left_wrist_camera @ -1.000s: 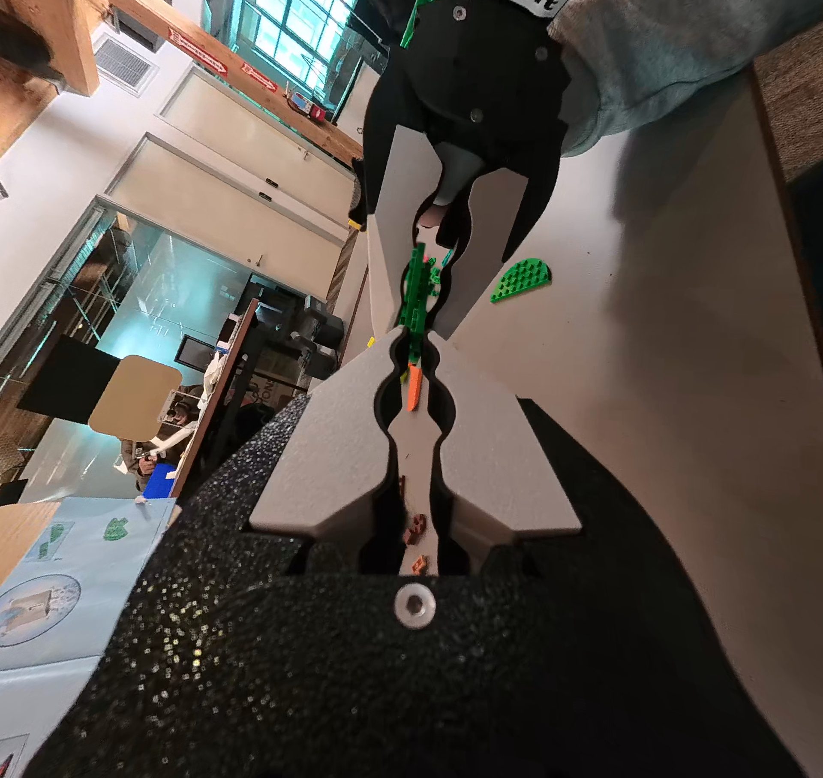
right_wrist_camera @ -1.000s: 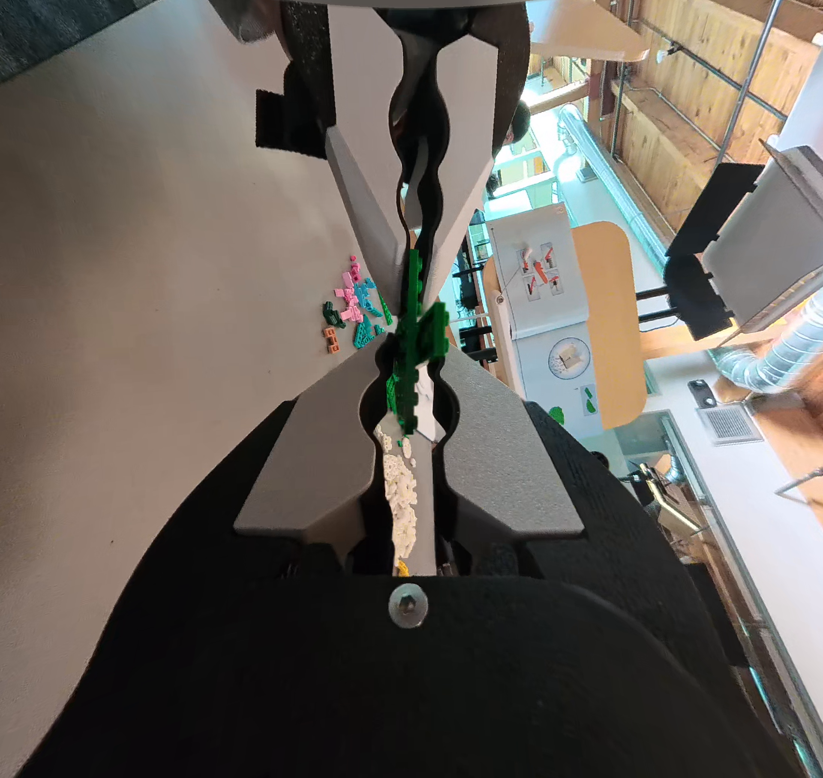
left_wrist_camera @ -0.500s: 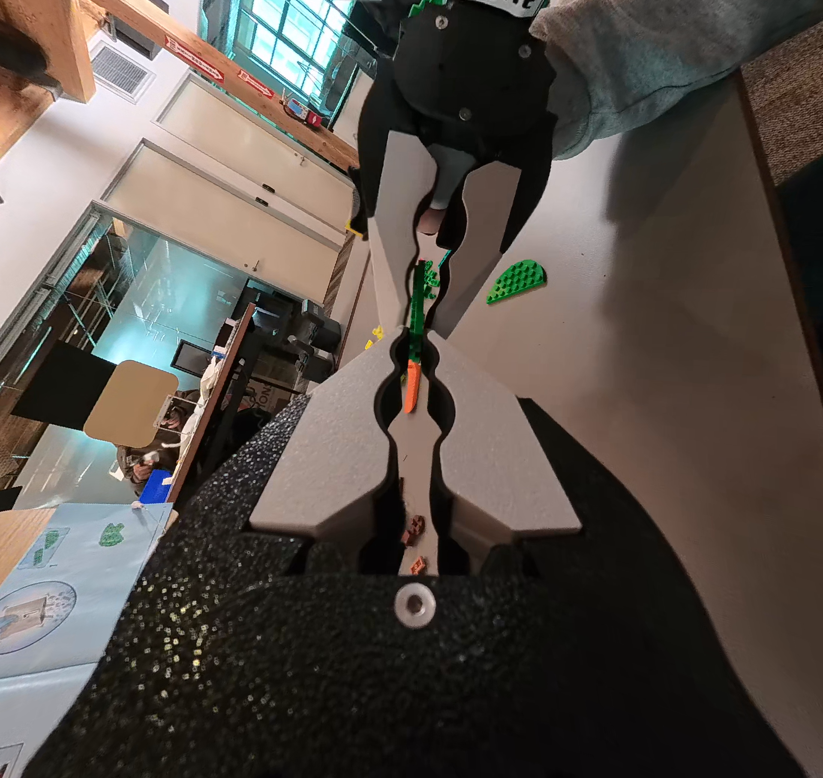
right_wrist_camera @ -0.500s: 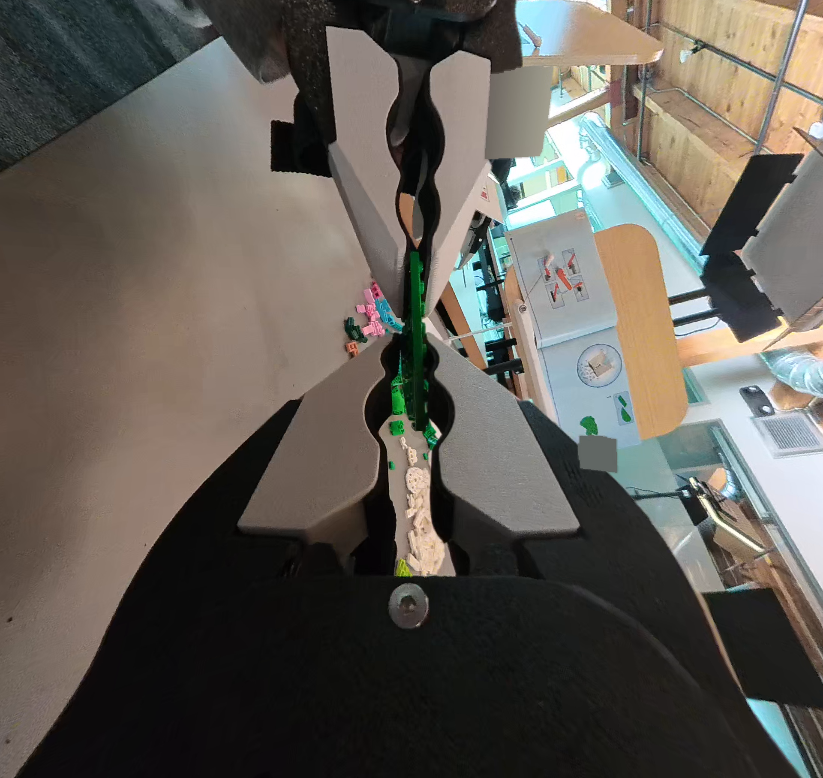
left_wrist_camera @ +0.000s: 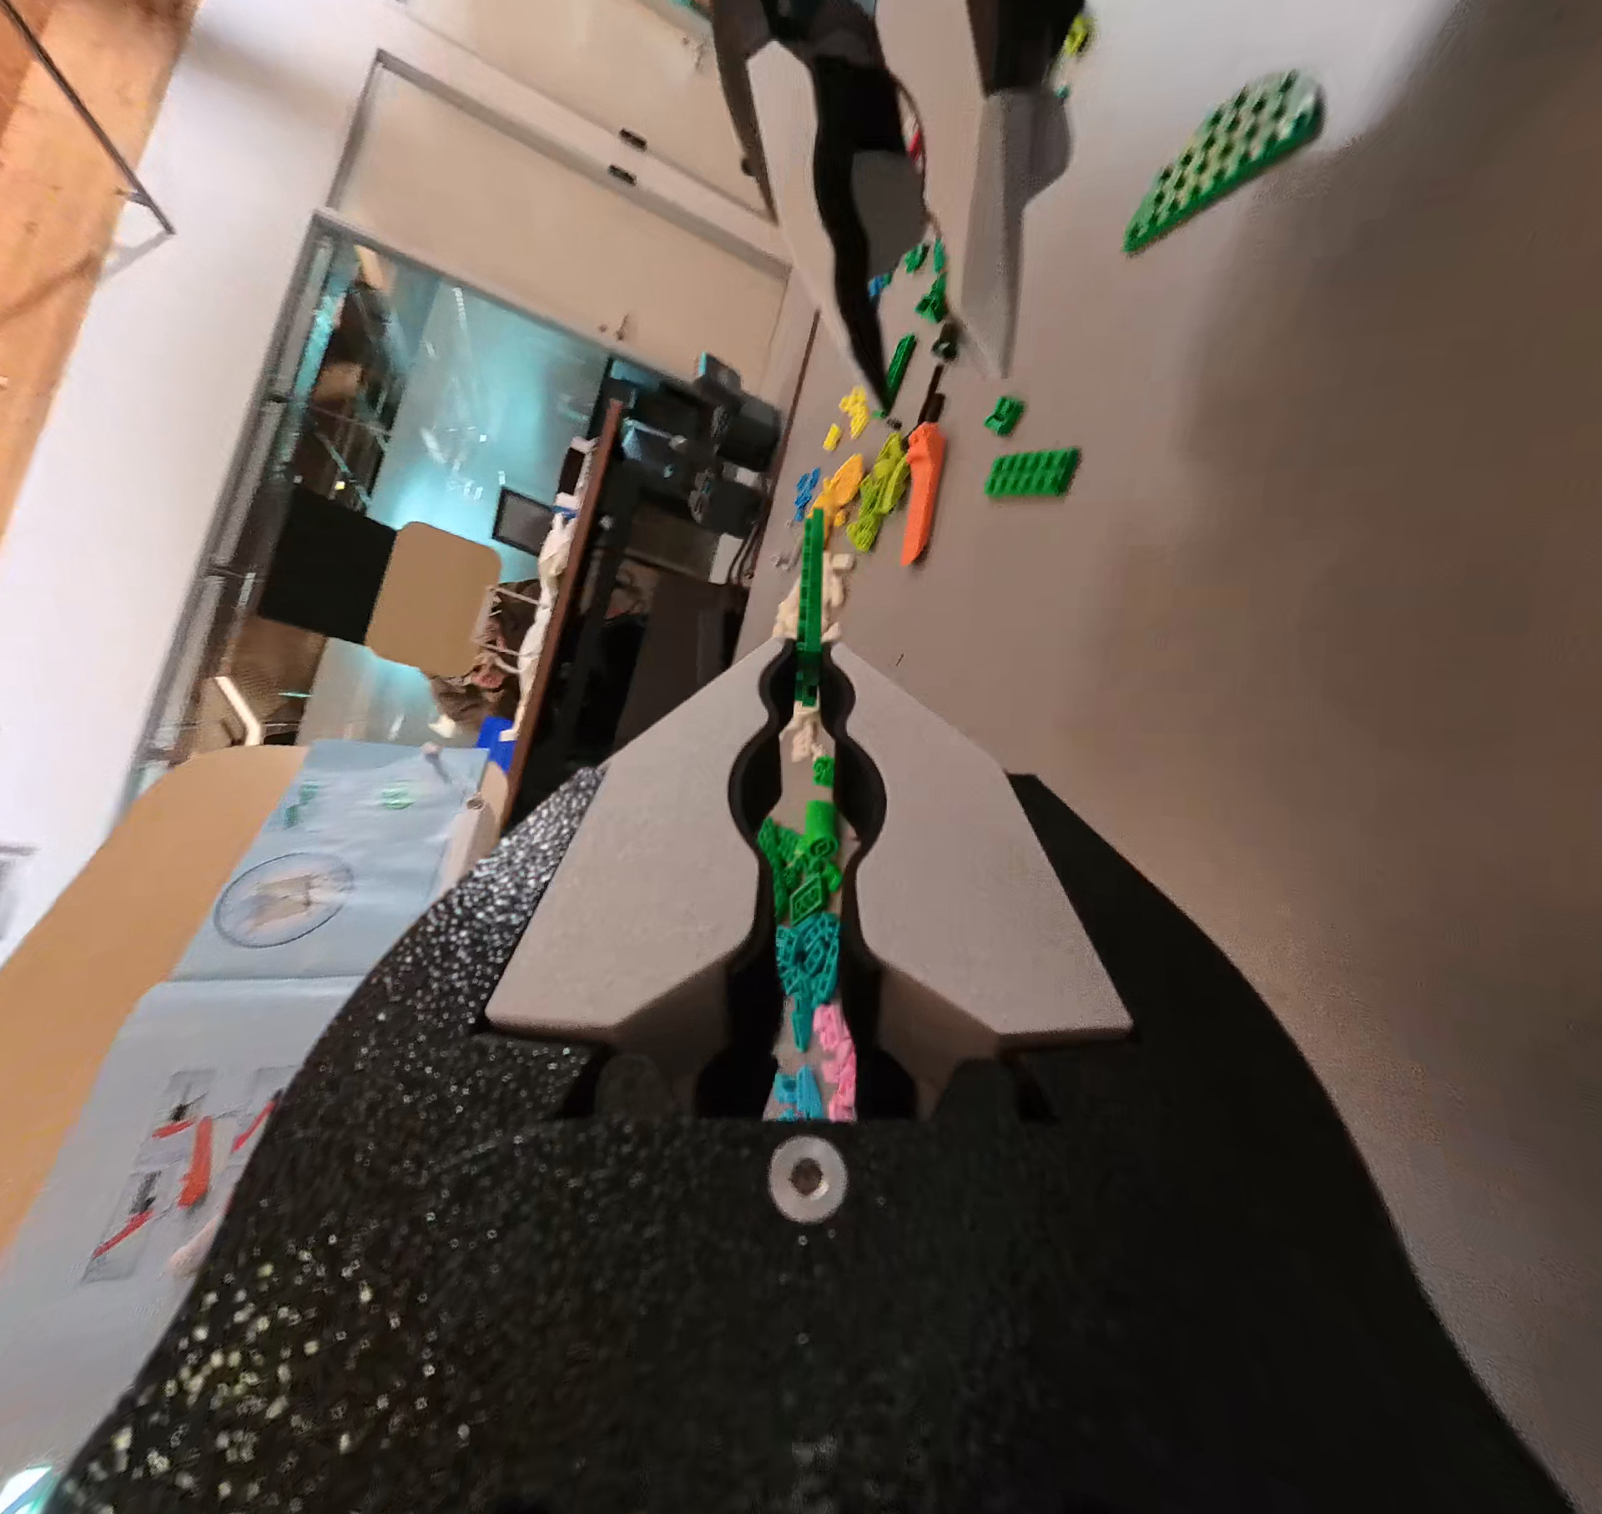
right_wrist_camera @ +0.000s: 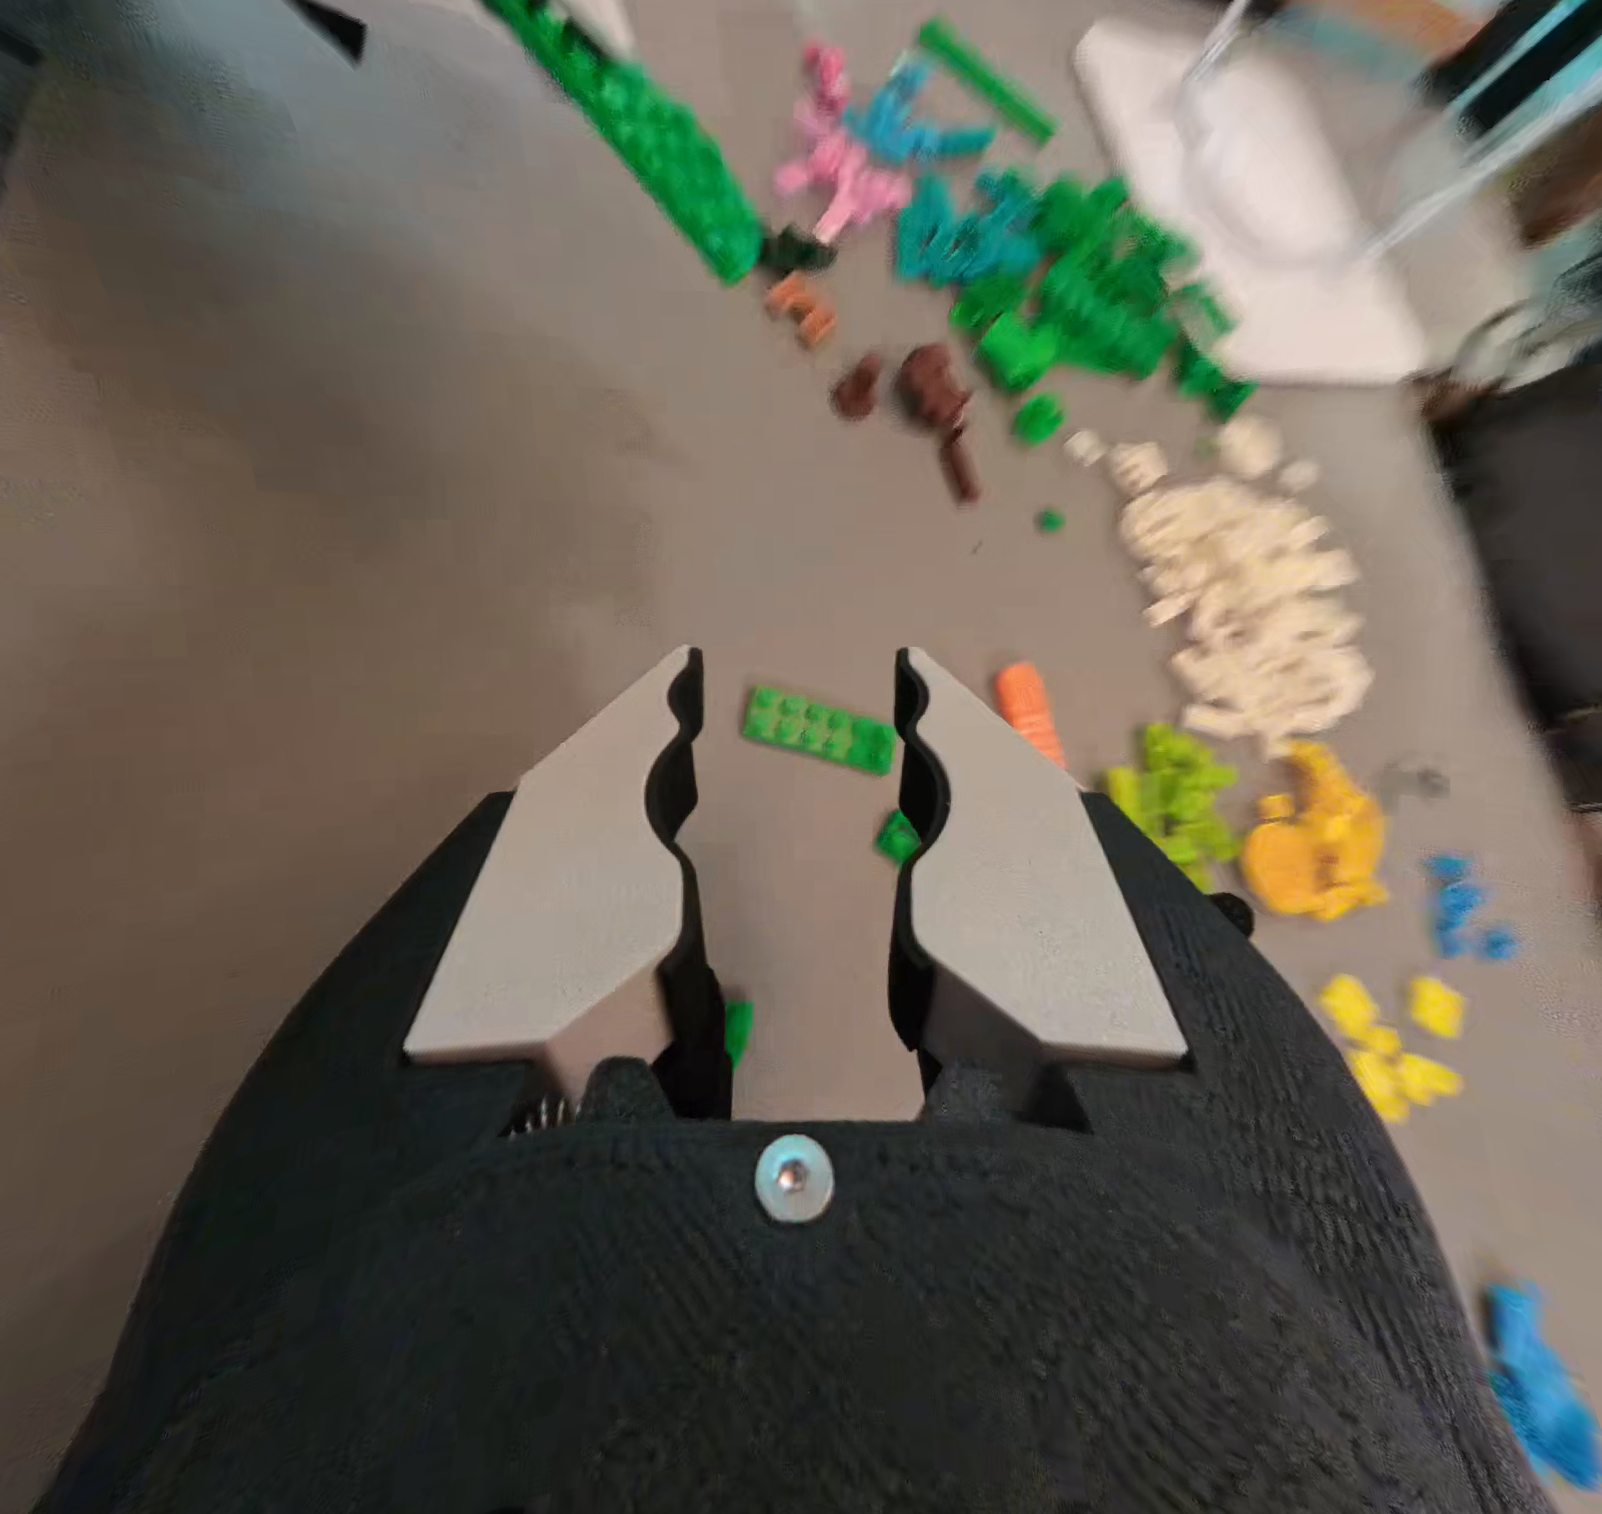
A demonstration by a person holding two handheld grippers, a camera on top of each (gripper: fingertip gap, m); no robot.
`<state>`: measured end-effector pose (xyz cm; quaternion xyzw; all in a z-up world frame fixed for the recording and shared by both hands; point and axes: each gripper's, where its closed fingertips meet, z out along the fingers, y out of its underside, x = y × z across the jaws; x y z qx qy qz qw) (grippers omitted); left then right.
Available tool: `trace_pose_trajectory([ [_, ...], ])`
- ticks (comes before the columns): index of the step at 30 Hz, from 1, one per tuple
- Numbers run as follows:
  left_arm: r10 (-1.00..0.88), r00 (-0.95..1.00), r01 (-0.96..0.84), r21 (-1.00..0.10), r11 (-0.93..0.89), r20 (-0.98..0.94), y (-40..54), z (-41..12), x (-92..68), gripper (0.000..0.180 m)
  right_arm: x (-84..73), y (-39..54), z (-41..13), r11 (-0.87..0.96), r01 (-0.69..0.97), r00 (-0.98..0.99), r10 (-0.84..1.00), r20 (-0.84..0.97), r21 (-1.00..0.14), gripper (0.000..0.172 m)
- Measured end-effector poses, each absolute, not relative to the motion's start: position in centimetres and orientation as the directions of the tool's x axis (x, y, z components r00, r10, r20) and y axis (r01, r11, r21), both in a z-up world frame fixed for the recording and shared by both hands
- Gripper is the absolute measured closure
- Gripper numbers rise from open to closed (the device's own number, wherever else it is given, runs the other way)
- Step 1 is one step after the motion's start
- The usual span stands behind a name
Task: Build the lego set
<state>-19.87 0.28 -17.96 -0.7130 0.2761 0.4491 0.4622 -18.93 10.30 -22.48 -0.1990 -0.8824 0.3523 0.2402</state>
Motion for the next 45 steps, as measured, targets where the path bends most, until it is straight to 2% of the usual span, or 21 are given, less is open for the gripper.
trace_pose_trajectory([
  [3, 0.037, 0.428, -0.809, -0.401, -0.431, -0.903, 0.3, -18.9, -20.5, 0.179, -18.6, 11.0, -24.5, 0.714, 0.286, -0.836, 0.512, 0.197, -0.639, 0.122],
  [6, 0.038, 0.42, -0.812, -0.394, -0.431, -0.907, 0.5, -19.4, -20.5, 0.179, -19.5, 11.4, -24.8, 0.71, 0.339, -0.836, 0.529, 0.148, -0.617, 0.122],
  [8, 0.027, 0.366, -0.826, -0.337, -0.452, -0.93, 0.5, -19.6, -20.7, 0.179, -19.9, 11.7, -25.1, 0.649, 0.502, -0.785, 0.619, 0.013, -0.573, 0.113],
  [10, 0.024, 0.309, -0.837, -0.284, -0.467, -0.951, 0.5, -19.5, -20.7, 0.179, -20.2, 12.2, -25.7, 0.609, 0.619, -0.713, 0.701, -0.03, -0.496, 0.106],
  [15, 0.005, 0.279, -0.851, -0.25, -0.463, -0.96, 0.8, -19.7, -20.3, 0.179, -20.4, 11.9, -27.0, 0.621, 0.661, -0.686, 0.727, -0.005, -0.421, 0.095],
  [21, 0.023, 0.289, -0.864, -0.271, -0.425, -0.957, 1.2, -19.2, -19.4, 0.179, -20.5, 12.1, -28.0, 0.667, 0.663, -0.708, 0.706, 0.002, -0.339, 0.096],
  [25, 0.012, 0.285, -0.869, -0.264, -0.419, -0.958, 1.4, -19.5, -19.1, 0.179, -21.0, 12.1, -28.2, 0.679, 0.657, -0.72, 0.694, -0.006, -0.329, 0.104],
  [26, 0.007, 0.283, -0.87, -0.26, -0.42, -0.959, 1.4, -19.7, -19.0, 0.179, -21.0, 12.1, -28.1, 0.687, 0.649, -0.728, 0.685, -0.006, -0.328, 0.108],
  [27, 0.003, 0.279, -0.871, -0.255, -0.42, -0.96, 1.4, -19.9, -19.0, 0.179, -21.0, 12.0, -28.1, 0.703, 0.629, -0.746, 0.666, -0.006, -0.333, 0.123],
  [28, -0.002, 0.277, -0.872, -0.25, -0.421, -0.961, 1.5, -20.2, -18.9, 0.179, -20.8, 11.8, -28.0, 0.723, 0.605, -0.768, 0.641, -0.004, -0.334, 0.124],
  [34, -0.054, 0.265, -0.881, -0.219, -0.418, -0.963, 1.8, -22.0, -18.4, 0.179, -18.6, 10.8, -26.6, 0.889, 0.274, -0.944, 0.322, 0.074, -0.366, 0.124],
  [37, -0.079, 0.227, -0.899, -0.177, -0.4, -0.971, 2.5, -22.4, -17.4, 0.179, -16.8, 8.8, -23.1, 0.866, 0.131, -0.982, 0.181, 0.058, -0.482, 0.124],
  [40, -0.074, 0.127, -0.926, -0.092, -0.366, -0.989, 3.5, -22.3, -15.9, 0.179, -14.7, 6.9, -20.6, 0.839, 0.09, -0.996, 0.091, -0.025, -0.537, 0.124],
  [45, -0.082, 0.07, -0.947, -0.04, -0.317, -0.994, 4.6, -22.8, -14.1, 0.179, -13.0, 5.2, -21.5, 0.886, -0.047, -0.998, -0.062, -0.017, -0.462, 0.124],
])
